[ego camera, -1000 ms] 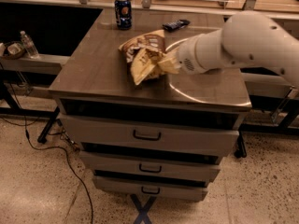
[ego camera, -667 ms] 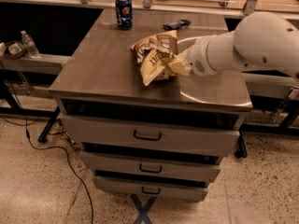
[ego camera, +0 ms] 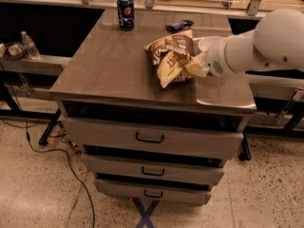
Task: Move brown chip bag near white bowl
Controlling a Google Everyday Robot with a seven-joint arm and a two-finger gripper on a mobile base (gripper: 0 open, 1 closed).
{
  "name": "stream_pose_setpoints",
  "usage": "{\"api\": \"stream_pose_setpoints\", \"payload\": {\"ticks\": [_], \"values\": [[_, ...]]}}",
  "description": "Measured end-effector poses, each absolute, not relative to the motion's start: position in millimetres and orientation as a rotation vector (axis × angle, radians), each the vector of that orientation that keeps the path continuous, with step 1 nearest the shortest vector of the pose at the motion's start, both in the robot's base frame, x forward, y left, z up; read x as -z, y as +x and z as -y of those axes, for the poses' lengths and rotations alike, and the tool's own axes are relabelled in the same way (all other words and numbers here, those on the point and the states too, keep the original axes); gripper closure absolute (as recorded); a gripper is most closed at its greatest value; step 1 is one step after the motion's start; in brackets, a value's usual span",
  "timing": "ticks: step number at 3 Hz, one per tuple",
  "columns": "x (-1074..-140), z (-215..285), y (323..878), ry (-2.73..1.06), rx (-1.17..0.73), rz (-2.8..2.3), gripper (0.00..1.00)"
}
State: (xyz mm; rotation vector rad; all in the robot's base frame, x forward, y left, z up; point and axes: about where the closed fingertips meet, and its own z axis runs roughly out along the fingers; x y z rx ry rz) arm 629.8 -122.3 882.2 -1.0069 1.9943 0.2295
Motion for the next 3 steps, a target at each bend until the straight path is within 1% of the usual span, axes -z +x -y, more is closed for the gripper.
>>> {"api": "stream_pose_setpoints", "payload": {"ticks": [3], "values": [[-884.8, 116.4, 628.2, -1.016, -0.231, -1.987, 0.14]]}}
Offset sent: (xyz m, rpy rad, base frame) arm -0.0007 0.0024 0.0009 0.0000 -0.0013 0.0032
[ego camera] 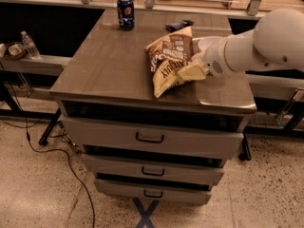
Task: Move brown chip bag near white bowl
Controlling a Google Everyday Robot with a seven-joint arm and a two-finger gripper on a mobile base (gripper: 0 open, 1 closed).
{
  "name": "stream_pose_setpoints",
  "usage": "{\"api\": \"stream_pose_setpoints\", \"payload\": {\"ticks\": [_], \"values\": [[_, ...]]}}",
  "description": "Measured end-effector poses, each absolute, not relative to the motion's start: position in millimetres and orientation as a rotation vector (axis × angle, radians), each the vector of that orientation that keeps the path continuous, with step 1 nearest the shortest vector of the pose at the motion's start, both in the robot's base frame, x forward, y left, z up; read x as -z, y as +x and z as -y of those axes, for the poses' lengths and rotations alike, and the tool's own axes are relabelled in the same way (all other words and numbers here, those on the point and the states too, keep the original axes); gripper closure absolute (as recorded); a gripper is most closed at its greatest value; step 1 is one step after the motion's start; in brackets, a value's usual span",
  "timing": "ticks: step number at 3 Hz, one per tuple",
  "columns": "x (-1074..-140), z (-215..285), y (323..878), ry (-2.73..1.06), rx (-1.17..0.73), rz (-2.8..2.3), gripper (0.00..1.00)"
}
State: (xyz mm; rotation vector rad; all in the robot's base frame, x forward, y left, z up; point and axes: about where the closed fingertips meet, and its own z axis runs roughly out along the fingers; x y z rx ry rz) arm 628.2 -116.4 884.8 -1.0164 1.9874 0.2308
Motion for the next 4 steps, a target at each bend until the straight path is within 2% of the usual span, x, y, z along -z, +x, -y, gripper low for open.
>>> {"api": "stream_pose_setpoints", "payload": {"ticks": [1, 2, 3, 4], "values": [[-885.6, 114.8, 627.7, -1.019, -0.231, -1.985, 0.00], [-885.6, 114.7, 627.7, -1.019, -0.231, -1.985, 0.00], [-918.2, 140.8, 630.3, -0.973, -0.191, -1.937, 0.00], [-972.0, 192.1, 635.7, -0.915, -0.132, -1.850, 0.00]]}}
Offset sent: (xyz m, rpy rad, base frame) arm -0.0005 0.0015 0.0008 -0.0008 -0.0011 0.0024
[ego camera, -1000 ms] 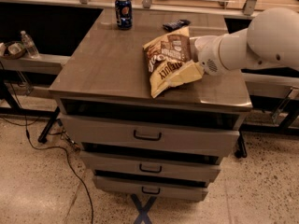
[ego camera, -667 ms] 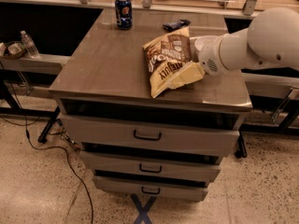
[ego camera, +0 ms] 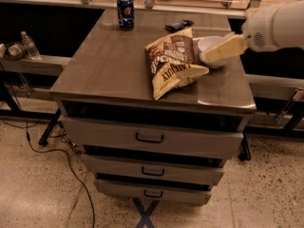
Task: Move brown chip bag near white bowl
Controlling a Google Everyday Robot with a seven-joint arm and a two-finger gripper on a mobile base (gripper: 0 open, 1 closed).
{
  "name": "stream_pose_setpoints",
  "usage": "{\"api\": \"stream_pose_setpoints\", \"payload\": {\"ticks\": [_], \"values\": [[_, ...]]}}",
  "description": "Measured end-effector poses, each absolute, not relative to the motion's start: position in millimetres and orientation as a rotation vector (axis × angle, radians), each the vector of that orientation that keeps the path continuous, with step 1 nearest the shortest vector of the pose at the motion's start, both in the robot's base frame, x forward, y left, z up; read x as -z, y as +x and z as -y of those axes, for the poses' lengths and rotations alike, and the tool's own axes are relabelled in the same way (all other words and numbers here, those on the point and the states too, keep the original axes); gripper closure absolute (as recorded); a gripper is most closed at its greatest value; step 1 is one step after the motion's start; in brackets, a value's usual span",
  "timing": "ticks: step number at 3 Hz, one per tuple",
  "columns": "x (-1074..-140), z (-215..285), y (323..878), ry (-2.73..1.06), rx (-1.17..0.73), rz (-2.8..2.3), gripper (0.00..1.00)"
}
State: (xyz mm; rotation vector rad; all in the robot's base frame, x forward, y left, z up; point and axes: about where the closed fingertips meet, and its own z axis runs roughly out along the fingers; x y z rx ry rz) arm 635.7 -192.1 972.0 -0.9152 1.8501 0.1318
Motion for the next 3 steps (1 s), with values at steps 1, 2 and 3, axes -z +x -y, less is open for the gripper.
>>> {"api": "stream_pose_setpoints", "payload": {"ticks": [1, 2, 3], "values": [[-1060.9, 259.4, 644.5, -0.815, 0.004, -1.692, 0.00], [-1112.2, 292.4, 647.3, -0.734, 0.075, -1.587, 0.00], [-1124.3, 296.4, 647.3, -0.723, 0.087, -1.565, 0.00]]}}
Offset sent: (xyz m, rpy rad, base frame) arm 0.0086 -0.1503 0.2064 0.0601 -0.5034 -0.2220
